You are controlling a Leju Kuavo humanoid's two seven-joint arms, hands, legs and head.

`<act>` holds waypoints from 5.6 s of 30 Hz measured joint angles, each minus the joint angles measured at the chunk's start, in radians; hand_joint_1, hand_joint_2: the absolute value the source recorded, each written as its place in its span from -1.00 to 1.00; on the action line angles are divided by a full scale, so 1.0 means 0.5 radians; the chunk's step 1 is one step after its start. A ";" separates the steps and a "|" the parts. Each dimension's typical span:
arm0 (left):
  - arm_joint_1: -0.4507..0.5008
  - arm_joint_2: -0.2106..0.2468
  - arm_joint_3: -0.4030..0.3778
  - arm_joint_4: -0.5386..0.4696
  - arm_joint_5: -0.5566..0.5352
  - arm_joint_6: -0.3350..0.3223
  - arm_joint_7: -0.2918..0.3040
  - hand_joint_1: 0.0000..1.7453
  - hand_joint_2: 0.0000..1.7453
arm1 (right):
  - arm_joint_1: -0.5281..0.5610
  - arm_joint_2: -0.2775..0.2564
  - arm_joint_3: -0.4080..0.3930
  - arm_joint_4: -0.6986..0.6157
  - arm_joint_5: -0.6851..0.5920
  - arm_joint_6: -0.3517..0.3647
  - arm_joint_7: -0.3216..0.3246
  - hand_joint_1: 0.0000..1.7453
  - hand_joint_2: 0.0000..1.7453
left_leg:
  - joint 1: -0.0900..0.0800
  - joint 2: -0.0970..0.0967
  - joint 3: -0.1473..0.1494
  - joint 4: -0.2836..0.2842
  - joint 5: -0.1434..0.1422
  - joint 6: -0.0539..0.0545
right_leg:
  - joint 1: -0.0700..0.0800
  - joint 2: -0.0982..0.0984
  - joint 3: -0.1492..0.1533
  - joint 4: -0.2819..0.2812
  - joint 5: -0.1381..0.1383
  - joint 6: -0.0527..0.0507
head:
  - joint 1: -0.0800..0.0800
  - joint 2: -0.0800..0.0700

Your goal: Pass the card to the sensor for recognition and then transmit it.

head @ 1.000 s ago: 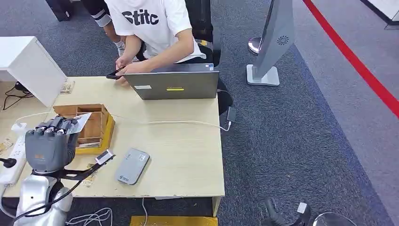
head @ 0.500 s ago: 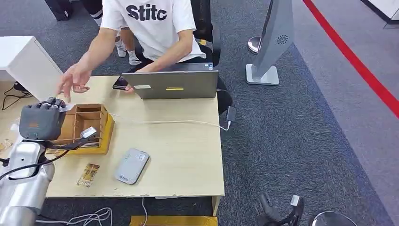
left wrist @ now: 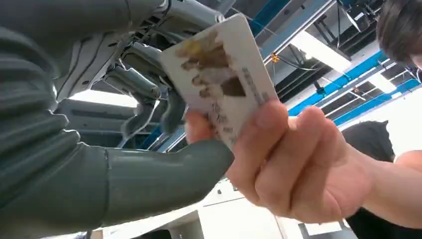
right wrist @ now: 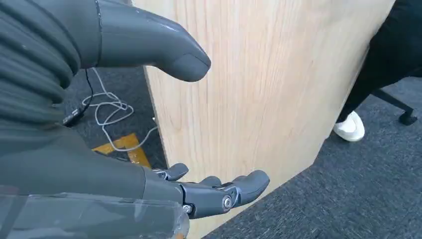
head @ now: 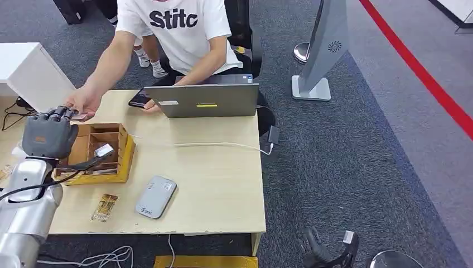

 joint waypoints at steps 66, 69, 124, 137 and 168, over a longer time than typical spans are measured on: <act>0.729 0.104 0.008 -0.393 0.179 -0.237 -0.056 -1.00 1.00 | 0.071 -0.018 0.143 -0.005 -0.128 -0.004 -0.116 -1.00 1.00 | 0.000 0.001 -0.008 0.000 0.001 0.000 | 0.000 0.001 -0.007 -0.001 0.000 0.000 | -0.001 0.000; 0.637 0.114 0.020 -0.278 0.172 -0.218 -0.052 -1.00 1.00 | 0.065 -0.018 0.153 -0.005 -0.127 -0.011 -0.111 -1.00 1.00 | 0.000 0.000 -0.008 0.000 0.001 0.000 | 0.000 0.001 -0.007 -0.001 0.001 0.001 | -0.001 0.000; 0.473 -0.086 -0.068 0.003 0.132 -0.157 -0.117 -0.34 1.00 | 0.041 -0.016 0.238 -0.005 -0.170 -0.014 -0.098 -1.00 1.00 | 0.000 0.001 -0.009 0.000 0.001 0.000 | 0.000 0.001 -0.008 -0.001 0.001 0.001 | -0.001 0.000; 0.489 -0.076 -0.069 -0.040 0.220 -0.152 -0.151 1.00 1.00 | 0.041 -0.016 0.244 -0.005 -0.190 -0.006 -0.098 -1.00 1.00 | 0.000 0.001 -0.009 0.000 0.001 0.000 | 0.000 0.001 -0.008 -0.001 0.001 0.001 | -0.001 0.000; 0.462 0.027 -0.068 -0.492 0.397 -0.282 -0.204 1.00 1.00 | 0.043 -0.016 0.251 -0.005 -0.219 -0.007 -0.111 -1.00 1.00 | 0.000 0.000 -0.009 0.000 0.002 0.000 | 0.000 0.001 -0.009 -0.001 0.001 0.001 | -0.001 0.000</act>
